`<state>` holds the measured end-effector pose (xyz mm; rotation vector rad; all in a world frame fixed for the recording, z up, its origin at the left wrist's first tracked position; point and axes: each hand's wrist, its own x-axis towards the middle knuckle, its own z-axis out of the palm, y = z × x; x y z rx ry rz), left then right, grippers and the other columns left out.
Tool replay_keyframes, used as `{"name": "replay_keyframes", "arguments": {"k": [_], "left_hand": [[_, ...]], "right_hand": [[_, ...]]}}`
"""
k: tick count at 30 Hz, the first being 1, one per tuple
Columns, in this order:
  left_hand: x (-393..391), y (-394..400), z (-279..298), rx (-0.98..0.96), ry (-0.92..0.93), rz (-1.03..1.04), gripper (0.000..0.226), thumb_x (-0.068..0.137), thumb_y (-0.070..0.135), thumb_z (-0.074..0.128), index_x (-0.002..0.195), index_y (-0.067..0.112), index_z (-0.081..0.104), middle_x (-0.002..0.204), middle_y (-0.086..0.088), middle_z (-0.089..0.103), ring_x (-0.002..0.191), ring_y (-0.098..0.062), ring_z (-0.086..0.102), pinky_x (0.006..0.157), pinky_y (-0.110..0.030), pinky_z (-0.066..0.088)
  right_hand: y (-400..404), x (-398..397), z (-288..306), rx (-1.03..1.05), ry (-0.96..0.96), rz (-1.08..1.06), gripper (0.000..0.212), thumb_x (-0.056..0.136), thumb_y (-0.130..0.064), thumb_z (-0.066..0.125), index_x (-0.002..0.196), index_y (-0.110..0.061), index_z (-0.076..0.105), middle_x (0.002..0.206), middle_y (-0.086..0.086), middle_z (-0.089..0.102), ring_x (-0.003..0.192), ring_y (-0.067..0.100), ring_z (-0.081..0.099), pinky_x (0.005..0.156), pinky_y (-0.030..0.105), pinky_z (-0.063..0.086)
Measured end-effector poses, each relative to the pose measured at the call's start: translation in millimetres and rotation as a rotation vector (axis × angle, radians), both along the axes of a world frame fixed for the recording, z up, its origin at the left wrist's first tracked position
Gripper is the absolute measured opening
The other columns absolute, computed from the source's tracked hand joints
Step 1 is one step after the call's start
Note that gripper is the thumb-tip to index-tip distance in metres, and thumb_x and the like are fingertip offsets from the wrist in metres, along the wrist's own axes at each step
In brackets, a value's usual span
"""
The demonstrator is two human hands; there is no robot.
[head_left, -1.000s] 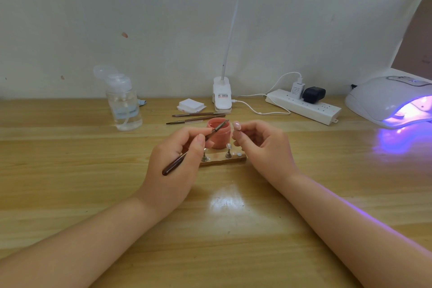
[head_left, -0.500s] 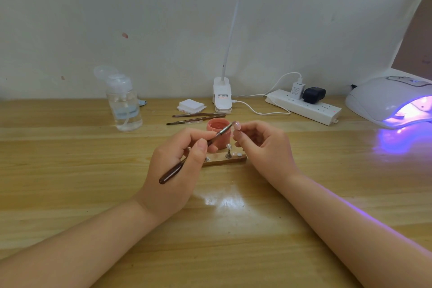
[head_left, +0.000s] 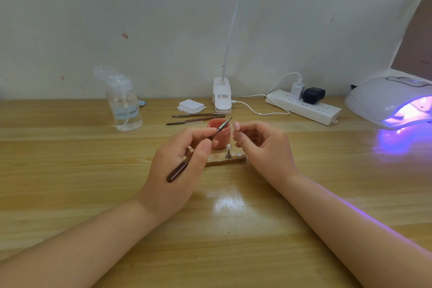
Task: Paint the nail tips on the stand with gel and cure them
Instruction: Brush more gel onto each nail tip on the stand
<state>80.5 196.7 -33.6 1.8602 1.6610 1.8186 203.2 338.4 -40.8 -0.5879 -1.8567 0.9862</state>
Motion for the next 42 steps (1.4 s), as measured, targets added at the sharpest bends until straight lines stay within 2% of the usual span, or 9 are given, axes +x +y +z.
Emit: {"name": "replay_keyframes", "arguments": {"k": [3,9,16,22,28,32,37,39,42], "left_hand": [[0.7,1.6,-1.4,-0.038,0.037,0.007,0.025,0.095,0.017,0.053,0.111,0.033,0.062,0.099,0.025,0.069,0.09,0.005,0.063,0.078,-0.007,0.044],[-1.1,-3.2,-4.1,-0.048,0.016,0.012,0.024,0.09,0.033,0.043,0.101,0.028,0.064,0.091,0.018,0.069,0.091,-0.008,0.065,0.078,-0.024,0.049],[-1.1,2.6,-3.9,-0.073,0.013,0.0,0.02,0.096,0.026,0.051,0.112,0.029,0.064,0.101,0.021,0.07,0.093,-0.001,0.064,0.079,-0.011,0.043],[-3.6,-2.0,-4.8,-0.041,-0.003,-0.002,0.025,0.09,0.034,0.044,0.101,0.029,0.065,0.09,0.017,0.07,0.092,-0.013,0.066,0.078,-0.029,0.05],[-2.5,-0.2,-3.7,-0.009,-0.063,-0.023,0.026,0.095,0.027,0.045,0.104,0.02,0.068,0.091,0.012,0.073,0.092,-0.009,0.068,0.076,-0.013,0.047],[-4.1,3.2,-4.8,-0.013,-0.137,0.042,0.024,0.097,0.019,0.045,0.101,0.027,0.067,0.089,0.012,0.074,0.084,-0.012,0.068,0.074,-0.02,0.052],[0.1,1.7,-1.3,0.011,-0.098,0.029,0.025,0.099,0.014,0.046,0.104,0.029,0.065,0.094,0.018,0.073,0.093,-0.001,0.067,0.076,-0.007,0.045],[0.0,0.8,-1.6,-0.023,-0.086,0.03,0.019,0.097,0.024,0.05,0.104,0.029,0.067,0.093,0.015,0.073,0.094,-0.005,0.067,0.075,-0.01,0.046],[-0.5,-1.6,-2.4,-0.03,0.004,0.036,0.027,0.092,0.035,0.045,0.103,0.026,0.069,0.091,0.014,0.073,0.096,-0.016,0.066,0.08,-0.027,0.049]], "right_hand": [[-1.0,0.0,0.0,0.005,-0.003,-0.002,0.01,0.087,-0.009,0.07,0.091,-0.017,0.072,0.08,-0.002,0.073,0.074,0.013,0.069,0.076,0.038,0.057],[-0.6,2.0,0.4,0.006,-0.016,-0.018,0.015,0.087,-0.009,0.069,0.088,-0.024,0.071,0.08,-0.003,0.073,0.075,0.015,0.07,0.076,0.04,0.057],[-0.4,1.0,-0.4,0.008,-0.013,-0.022,0.012,0.087,-0.008,0.07,0.092,-0.018,0.073,0.081,-0.001,0.074,0.074,0.015,0.07,0.076,0.044,0.057],[-0.9,1.6,-0.1,-0.003,-0.014,-0.009,0.016,0.087,-0.009,0.069,0.089,-0.024,0.071,0.08,0.0,0.074,0.075,0.021,0.07,0.076,0.048,0.056],[-1.3,1.6,-0.1,-0.008,-0.002,-0.005,0.018,0.087,-0.009,0.07,0.087,-0.027,0.069,0.078,-0.001,0.074,0.074,0.018,0.07,0.075,0.045,0.057],[-1.5,1.3,0.6,-0.009,0.027,0.008,0.008,0.087,-0.012,0.07,0.088,-0.02,0.07,0.077,0.001,0.073,0.073,0.021,0.07,0.073,0.047,0.057],[-1.2,0.8,0.4,-0.024,0.038,0.008,0.005,0.086,-0.012,0.071,0.09,-0.014,0.072,0.078,0.002,0.073,0.074,0.022,0.07,0.074,0.046,0.057],[-1.0,1.2,0.3,-0.024,0.039,0.007,0.006,0.086,-0.011,0.071,0.09,-0.015,0.072,0.078,0.001,0.073,0.073,0.02,0.07,0.074,0.044,0.058],[0.2,1.6,-0.2,-0.03,0.024,-0.006,0.012,0.086,-0.01,0.07,0.086,-0.022,0.07,0.076,-0.001,0.073,0.073,0.02,0.07,0.074,0.043,0.058]]}}
